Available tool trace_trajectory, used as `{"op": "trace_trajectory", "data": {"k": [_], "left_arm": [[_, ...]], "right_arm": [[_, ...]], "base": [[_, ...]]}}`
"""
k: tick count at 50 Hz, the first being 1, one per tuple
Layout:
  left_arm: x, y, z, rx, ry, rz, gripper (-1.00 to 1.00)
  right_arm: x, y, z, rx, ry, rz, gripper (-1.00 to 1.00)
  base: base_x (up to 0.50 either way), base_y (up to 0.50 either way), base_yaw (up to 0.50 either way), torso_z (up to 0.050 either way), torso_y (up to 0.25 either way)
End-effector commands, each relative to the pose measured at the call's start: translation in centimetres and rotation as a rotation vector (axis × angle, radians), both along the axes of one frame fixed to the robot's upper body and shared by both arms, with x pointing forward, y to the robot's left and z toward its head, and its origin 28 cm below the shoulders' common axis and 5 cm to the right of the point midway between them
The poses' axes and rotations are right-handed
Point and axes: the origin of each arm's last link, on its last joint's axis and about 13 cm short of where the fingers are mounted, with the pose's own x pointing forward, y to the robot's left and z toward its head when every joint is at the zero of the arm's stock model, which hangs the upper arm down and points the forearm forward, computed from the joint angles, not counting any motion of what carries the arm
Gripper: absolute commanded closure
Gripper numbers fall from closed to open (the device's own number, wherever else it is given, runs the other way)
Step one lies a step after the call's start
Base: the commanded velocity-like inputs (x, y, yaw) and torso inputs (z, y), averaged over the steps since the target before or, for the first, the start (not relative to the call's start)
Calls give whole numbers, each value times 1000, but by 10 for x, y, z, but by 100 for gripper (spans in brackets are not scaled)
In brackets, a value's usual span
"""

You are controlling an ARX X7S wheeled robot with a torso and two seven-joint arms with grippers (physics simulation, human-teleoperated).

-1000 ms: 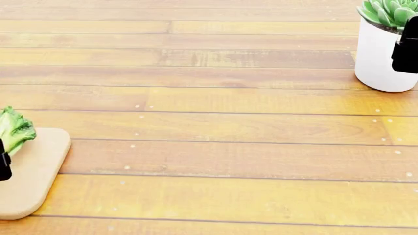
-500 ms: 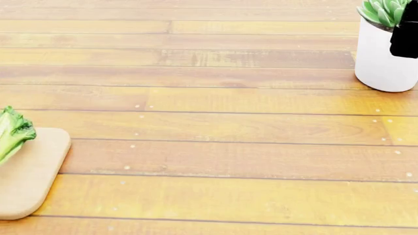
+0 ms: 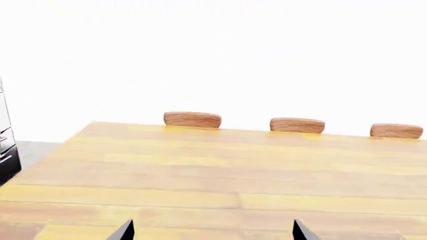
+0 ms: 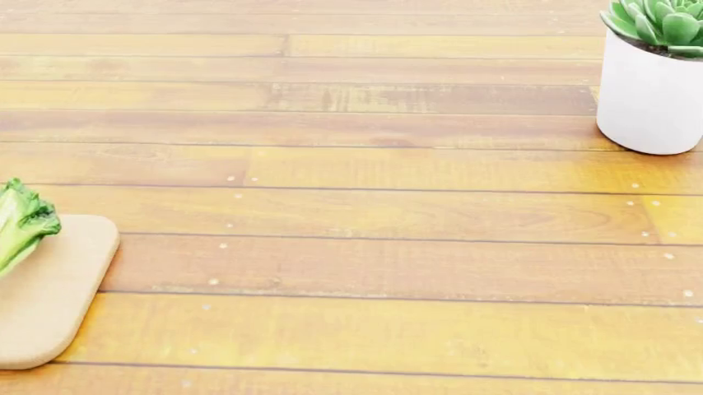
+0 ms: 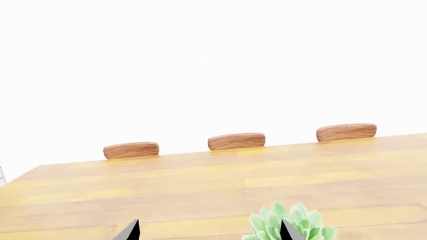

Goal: Place the celery and the celery on separate cutting boards.

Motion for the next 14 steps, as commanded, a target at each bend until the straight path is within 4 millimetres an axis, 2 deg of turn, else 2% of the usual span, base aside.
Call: {"op": "trace_trajectory", "data": {"k": [1, 10, 14], "left_arm": [[4, -10, 37, 15, -33, -14, -100], [5, -11, 56, 15, -56, -18, -100], [5, -11, 58, 25, -56, -25, -100]], "right_arm": [[-2, 4, 33, 2, -71, 12, -100], [0, 7, 27, -3, -86, 30, -100], [-2, 5, 27, -8, -92, 29, -100]], "base": [[0, 0, 0, 0, 0], [0, 0, 0, 0, 0], [0, 0, 0, 0, 0]]}}
